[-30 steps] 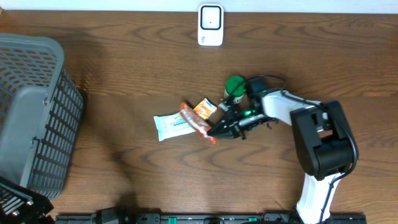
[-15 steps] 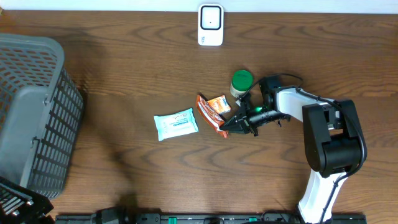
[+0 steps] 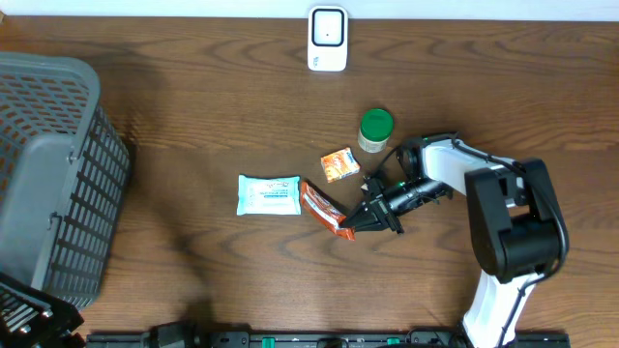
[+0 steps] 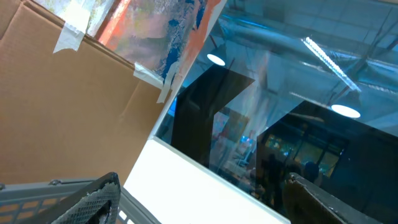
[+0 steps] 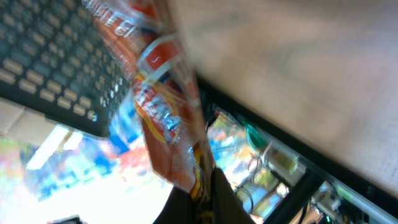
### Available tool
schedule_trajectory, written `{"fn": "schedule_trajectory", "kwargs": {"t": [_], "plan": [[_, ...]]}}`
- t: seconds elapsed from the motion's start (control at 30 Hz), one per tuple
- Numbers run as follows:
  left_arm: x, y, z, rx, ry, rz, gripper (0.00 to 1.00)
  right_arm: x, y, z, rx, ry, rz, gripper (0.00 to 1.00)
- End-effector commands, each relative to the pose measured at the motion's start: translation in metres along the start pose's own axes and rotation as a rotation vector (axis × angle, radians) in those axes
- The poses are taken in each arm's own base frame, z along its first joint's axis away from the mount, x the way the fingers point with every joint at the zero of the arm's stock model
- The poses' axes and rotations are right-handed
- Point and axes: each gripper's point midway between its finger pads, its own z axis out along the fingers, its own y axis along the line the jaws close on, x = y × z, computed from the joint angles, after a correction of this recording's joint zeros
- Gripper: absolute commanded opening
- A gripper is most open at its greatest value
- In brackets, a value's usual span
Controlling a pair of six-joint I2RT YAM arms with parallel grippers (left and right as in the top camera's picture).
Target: Scan the item barcode
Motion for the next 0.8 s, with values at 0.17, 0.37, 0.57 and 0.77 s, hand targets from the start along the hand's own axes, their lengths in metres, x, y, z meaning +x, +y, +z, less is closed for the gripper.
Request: {"fn": "schedule_trajectory", "kwargs": {"t": [0.17,0.37,0.57,0.77], "plan": [[0.001,-0.001,-0.001,0.011,-0.004,-0.014,0.84,0.046,0.003,0.002,0.038,0.082,0.093,0.01],[0.000,-0.001,-0.001,0.012,-0.005,-0.014,0.84,0.055,-0.021,0.011,0.195,0.106,0.154,0.01],[0.000,-0.001,-0.001,0.012,-0.006,-0.015,0.84,0.053,-0.041,0.007,0.280,0.082,0.298,0.01],[0.000,-0.001,-0.001,0.012,-0.006,-0.014,0.84,0.048,-0.053,-0.004,0.297,0.038,0.439,0.02]]}}
